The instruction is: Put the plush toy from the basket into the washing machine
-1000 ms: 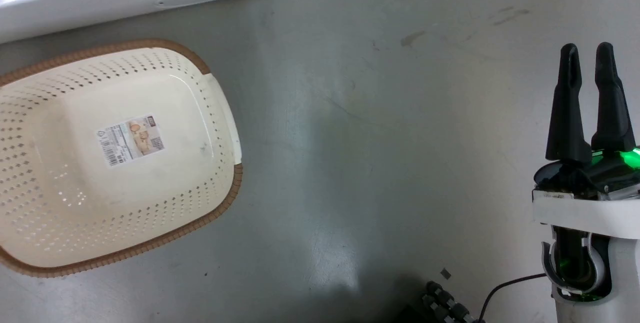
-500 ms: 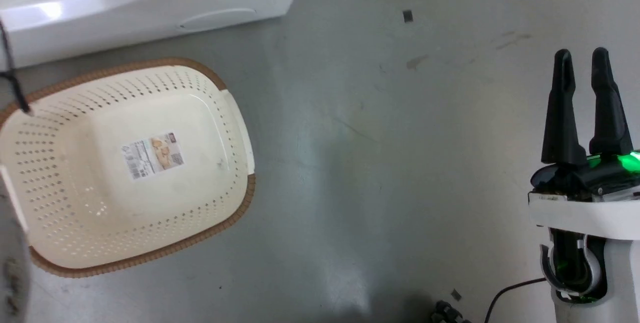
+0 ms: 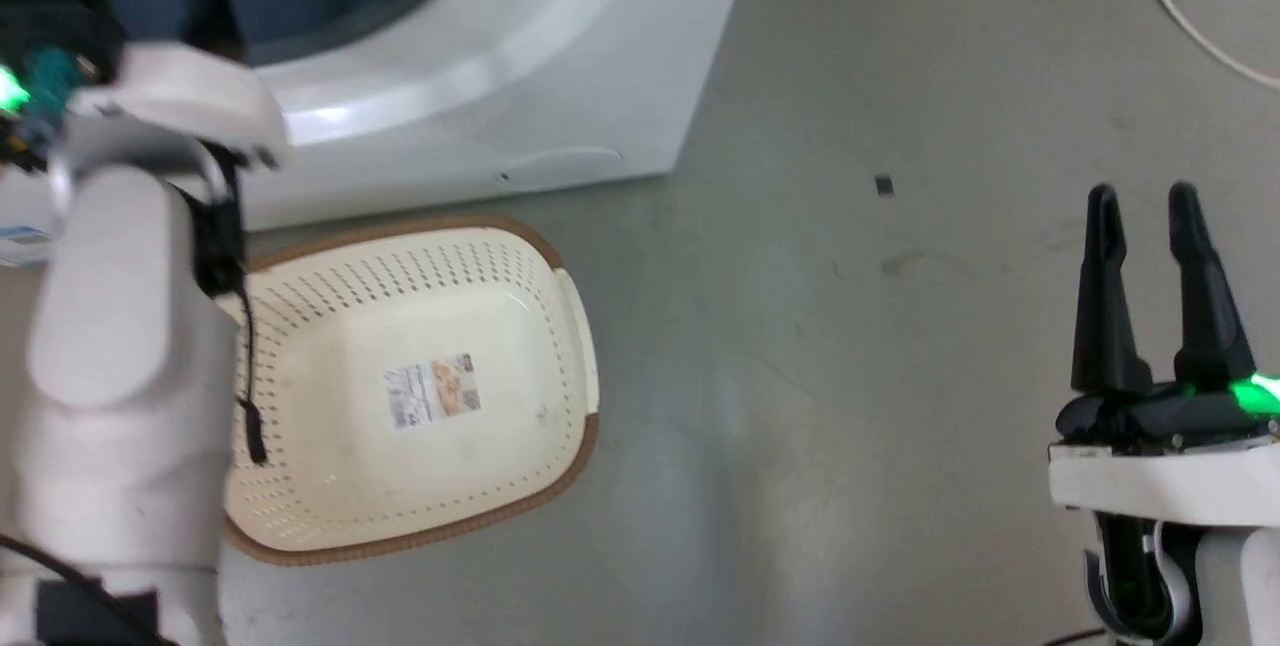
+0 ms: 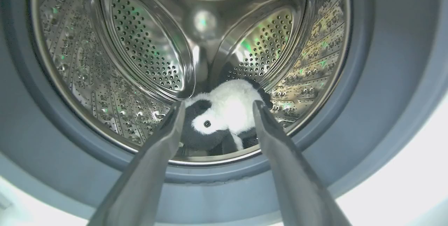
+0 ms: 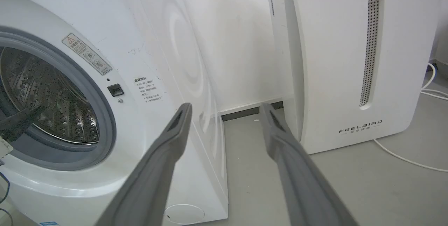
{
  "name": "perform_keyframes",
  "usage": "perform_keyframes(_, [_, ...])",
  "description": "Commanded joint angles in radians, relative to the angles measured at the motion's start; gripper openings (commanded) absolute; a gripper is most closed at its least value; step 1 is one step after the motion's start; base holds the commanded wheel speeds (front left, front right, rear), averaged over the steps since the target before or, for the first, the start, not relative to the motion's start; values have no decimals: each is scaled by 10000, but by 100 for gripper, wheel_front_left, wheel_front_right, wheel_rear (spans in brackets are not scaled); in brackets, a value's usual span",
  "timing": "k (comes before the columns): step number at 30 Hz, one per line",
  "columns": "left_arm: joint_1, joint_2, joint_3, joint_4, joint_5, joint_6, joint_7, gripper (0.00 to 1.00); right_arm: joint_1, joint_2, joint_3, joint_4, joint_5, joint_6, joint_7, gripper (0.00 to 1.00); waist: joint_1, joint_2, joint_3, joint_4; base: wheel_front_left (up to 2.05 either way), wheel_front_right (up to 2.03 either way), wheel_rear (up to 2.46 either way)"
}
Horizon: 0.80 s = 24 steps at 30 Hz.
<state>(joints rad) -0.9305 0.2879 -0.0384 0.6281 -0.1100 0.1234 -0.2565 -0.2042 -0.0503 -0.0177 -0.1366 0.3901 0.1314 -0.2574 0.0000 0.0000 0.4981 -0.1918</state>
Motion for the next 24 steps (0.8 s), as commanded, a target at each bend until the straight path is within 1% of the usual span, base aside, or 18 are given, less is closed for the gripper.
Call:
perform_keyframes(1, [531,-206,-17,-346,98,36,-53,100,270,1,-45,49,-160,-7,-44,100,0,0,-863,619,0,0,0])
perform_keyframes(5, [1719,-618,-7,-1103,203,108,-53,100,658,1,-92,134,-402,-7,-44,100,0,0,-1610,980,0,0,0])
perform_keyframes(8, [2652,-809,-53,-1655,349,158,-53,100,950,1,-205,220,-582,-7,-44,100,0,0,-2090,1161,0,0,0])
perform_keyframes(14, [4562,-1290,-155,-2638,475,69,-53,100,1500,1,-399,431,-980,-7,-44,100,0,0,-2881,1491,0,0,0])
perform_keyframes(17, [5334,-1459,-127,-3020,465,-46,-53,100,1728,1,-436,492,-1139,-7,-44,100,0,0,-3188,1606,0,0,0])
perform_keyframes(24, [7086,-1751,18,-3907,573,-38,-53,100,2274,1,-326,569,-1370,-7,-44,100,0,0,-3822,1801,0,0,0])
